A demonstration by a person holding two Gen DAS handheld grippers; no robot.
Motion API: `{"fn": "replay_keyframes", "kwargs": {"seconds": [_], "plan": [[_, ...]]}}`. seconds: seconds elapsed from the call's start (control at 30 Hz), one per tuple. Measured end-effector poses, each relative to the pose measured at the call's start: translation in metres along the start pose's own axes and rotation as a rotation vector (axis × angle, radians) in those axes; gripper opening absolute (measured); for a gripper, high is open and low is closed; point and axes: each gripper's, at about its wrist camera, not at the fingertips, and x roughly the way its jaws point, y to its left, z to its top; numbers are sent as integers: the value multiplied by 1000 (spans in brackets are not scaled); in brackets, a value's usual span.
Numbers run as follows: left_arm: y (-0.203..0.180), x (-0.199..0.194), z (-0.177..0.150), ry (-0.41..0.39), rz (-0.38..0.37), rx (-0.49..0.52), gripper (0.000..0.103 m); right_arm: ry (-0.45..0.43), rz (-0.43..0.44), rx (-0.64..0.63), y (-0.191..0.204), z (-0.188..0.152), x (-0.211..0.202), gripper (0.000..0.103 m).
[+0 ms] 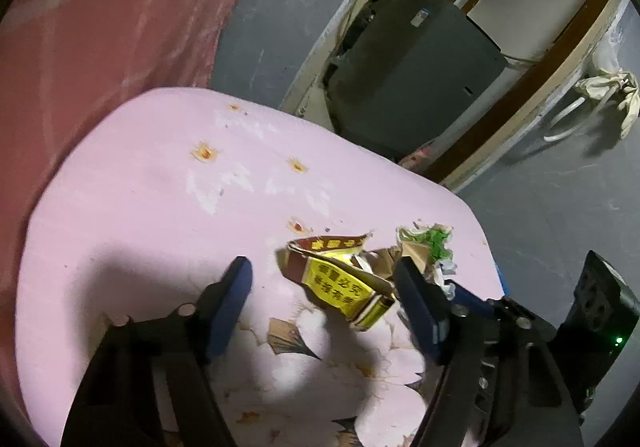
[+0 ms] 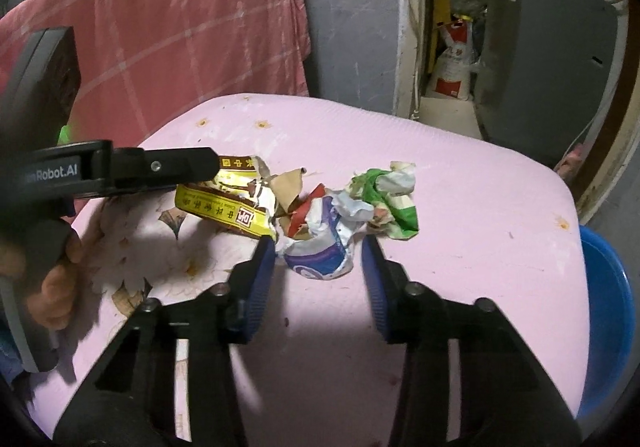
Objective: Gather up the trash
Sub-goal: 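Grasp the yellow printed packet with the left gripper while the right gripper grasps the white-blue wrapper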
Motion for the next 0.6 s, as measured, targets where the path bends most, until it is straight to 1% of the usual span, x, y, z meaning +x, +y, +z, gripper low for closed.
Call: {"fn": "replay_keyframes", "kwargs": {"seconds": [0.1,0.17,0.27,0.33,0.4,0.5,0.6], "plan": [[-1,2,1,12,-2,-1,57,-6,-2,6,0,-1,-2,29],[-1,4,-1,22,-13,-4,51,-8,0,8,-1,-3,-4,22],[-2,5,-3,35,-19,-5,42,-14,0,18,-2,-6,-7,21],[-1,6,-5,46,-24,-4,32,-23,-1,30,-5,-10,-12,20],[0,5,-8,55,-25,-10,26,-32,1,47,-8,-13,-16,18],[1,4,-8,53,-24,-24,23,-61,2,71,-11,-17,-23,17],[5,2,-8,49,-33,-64,19,-100,9,94,-14,-20,-34,16]]}}
